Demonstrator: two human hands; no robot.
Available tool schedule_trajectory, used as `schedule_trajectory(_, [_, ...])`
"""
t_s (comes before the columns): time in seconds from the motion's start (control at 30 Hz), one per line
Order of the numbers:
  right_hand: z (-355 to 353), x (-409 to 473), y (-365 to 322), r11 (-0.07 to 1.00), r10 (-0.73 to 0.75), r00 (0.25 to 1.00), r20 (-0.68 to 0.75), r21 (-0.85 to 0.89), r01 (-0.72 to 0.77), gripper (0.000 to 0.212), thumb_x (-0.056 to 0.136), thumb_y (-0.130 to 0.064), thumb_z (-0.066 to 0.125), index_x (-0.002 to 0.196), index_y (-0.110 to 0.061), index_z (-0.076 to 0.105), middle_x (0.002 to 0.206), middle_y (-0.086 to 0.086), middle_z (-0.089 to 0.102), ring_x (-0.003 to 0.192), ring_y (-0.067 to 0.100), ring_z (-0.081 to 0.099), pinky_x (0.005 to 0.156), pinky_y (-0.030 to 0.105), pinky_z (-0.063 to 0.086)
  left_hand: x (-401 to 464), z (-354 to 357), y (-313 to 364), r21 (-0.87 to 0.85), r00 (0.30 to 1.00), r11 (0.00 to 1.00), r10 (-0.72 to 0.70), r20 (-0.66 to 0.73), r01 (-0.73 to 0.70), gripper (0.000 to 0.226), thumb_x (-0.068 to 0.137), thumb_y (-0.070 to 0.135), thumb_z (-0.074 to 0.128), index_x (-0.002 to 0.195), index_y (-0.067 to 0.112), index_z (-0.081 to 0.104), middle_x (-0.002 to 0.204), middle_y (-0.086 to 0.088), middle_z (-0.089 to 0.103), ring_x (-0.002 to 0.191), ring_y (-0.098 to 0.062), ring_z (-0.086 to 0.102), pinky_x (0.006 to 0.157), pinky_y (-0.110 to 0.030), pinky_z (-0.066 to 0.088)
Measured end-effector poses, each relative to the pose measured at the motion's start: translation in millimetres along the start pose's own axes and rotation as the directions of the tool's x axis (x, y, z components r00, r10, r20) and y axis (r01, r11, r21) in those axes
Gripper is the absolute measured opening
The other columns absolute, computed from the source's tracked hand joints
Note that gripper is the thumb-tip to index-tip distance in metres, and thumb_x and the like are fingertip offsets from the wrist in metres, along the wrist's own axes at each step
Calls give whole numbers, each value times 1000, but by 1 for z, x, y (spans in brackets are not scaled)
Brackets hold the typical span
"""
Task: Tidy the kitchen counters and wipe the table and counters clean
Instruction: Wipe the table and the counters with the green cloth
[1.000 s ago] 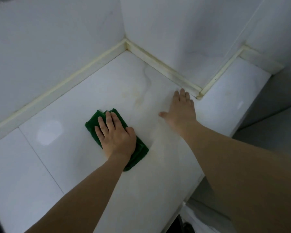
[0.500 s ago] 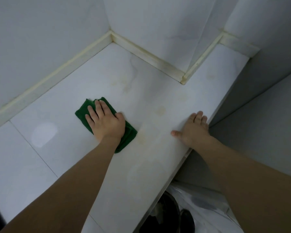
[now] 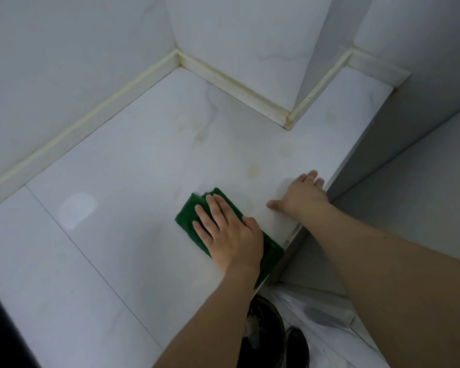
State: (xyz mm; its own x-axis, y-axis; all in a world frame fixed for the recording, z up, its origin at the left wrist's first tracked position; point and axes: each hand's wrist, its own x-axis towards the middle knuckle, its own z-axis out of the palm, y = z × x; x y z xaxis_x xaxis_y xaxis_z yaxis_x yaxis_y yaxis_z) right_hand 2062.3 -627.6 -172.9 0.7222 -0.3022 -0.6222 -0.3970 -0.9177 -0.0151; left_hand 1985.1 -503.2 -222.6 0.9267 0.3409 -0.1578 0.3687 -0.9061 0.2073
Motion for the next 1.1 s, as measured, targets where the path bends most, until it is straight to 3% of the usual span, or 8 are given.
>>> schedule_trajectory(0.27, [-1, 1, 2, 1000, 5, 1000, -6, 1, -5, 121, 77, -66, 63, 148, 6, -4, 157, 22, -9, 145, 39, 0, 117, 46, 20, 4, -3, 9, -9, 1000, 1000, -30, 8, 30, 70, 93, 37, 23, 153, 8, 0, 162, -7, -1, 147, -32, -8, 118, -50, -7])
schedule_trajectory(0.53, [-8, 3, -3, 996, 46, 999, 22, -81, -44, 118, 78, -67, 61, 149, 5, -1, 157, 23, -7, 144, 39, 4, 115, 46, 22, 18, -6, 26, -30, 998, 999, -25, 51, 27, 70, 96, 37, 19, 151, 7, -12, 161, -7, -13, 146, -33, -16, 117, -50, -12])
schedule_trajectory(0.67, [-9, 12, -12, 977, 53, 996, 69, -209, -38, 105, 75, -71, 59, 147, -3, 25, 152, 22, 22, 139, 38, 19, 110, 45, 30, 25, -11, 18, -46, 998, 999, -11, 65, 14, 71, 95, 37, 21, 152, 9, -10, 161, -5, -13, 146, -31, -15, 117, -49, -12])
schedule_trajectory(0.77, [-16, 24, -21, 948, 89, 982, 170, -315, -31, 108, 70, -76, 59, 147, -6, 27, 149, 18, 32, 137, 38, 29, 110, 50, 31, 56, -17, 3, -39, 999, 999, -33, 43, 35, 71, 95, 37, 20, 153, 9, -10, 161, -4, -13, 146, -30, -15, 117, -49, -11])
schedule_trajectory(0.87, [-31, 26, -31, 900, 58, 981, 185, -436, 29, 86, 78, -69, 58, 140, -12, 41, 138, 11, 46, 127, 36, 45, 106, 52, 37, 95, -26, -17, -37, 998, 997, -66, 3, 66, 70, 95, 38, 20, 153, 9, -7, 161, -3, -9, 147, -30, -12, 118, -50, -9])
schedule_trajectory(0.97, [-53, 24, -44, 871, 31, 983, 182, -487, 63, 64, 83, -59, 61, 127, -13, 55, 124, 6, 56, 114, 31, 56, 98, 44, 44, 120, -32, -30, -25, 997, 997, -69, -17, 68, 70, 94, 39, 19, 153, 10, -5, 161, -4, -7, 147, -30, -11, 118, -50, -8])
schedule_trajectory(1.1, [-78, 30, -72, 935, -178, 979, -99, -328, 136, 38, 88, -41, 61, 112, -12, 62, 100, 0, 60, 95, 23, 60, 80, 35, 49, 141, -34, -35, -22, 997, 997, -74, -37, 74, 70, 94, 40, 19, 154, 10, -4, 162, -4, -6, 147, -30, -10, 118, -50, -7])
